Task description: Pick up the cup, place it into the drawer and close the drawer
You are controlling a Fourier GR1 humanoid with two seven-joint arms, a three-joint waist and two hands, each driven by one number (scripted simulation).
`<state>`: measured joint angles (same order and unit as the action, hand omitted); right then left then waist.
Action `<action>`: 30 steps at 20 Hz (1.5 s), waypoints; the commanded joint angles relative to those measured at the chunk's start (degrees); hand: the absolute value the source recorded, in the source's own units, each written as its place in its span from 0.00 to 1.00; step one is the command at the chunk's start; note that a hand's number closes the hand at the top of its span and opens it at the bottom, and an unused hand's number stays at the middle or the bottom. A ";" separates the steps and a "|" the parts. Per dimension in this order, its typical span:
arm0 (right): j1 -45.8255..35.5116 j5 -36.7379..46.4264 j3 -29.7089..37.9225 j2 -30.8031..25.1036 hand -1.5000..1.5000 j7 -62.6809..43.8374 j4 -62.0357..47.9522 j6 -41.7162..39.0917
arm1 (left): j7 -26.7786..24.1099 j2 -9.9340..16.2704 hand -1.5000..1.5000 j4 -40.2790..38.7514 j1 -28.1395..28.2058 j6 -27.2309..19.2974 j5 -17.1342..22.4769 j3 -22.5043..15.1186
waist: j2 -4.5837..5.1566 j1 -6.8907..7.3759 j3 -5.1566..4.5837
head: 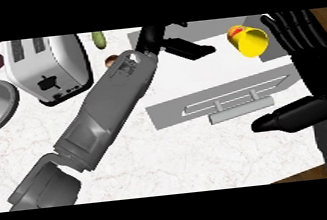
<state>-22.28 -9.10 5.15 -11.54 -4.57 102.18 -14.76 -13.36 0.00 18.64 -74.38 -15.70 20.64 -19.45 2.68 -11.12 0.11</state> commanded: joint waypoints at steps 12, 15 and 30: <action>0.35 -5.88 -14.55 -7.42 1.00 -7.82 -0.32 -21.57 | -13.83 0.00 0.00 5.57 2.63 -0.50 14.51 3.81 | -1.09 2.75 -0.19; 2.02 -1.83 -15.36 -10.60 0.00 -8.17 1.25 -23.22 | -16.01 0.00 0.00 4.73 2.72 -2.29 16.04 3.32 | -1.29 3.53 -0.11; 3.35 36.46 -28.44 -6.75 0.00 8.23 -26.12 -7.82 | -20.56 1.15 0.00 6.72 9.71 3.50 18.05 6.06 | -1.84 12.43 -0.04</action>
<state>-18.00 20.35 -18.86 -19.86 -1.11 85.77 -25.55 -32.12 0.67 25.02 -66.55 -14.04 38.50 -14.31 0.63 0.02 0.05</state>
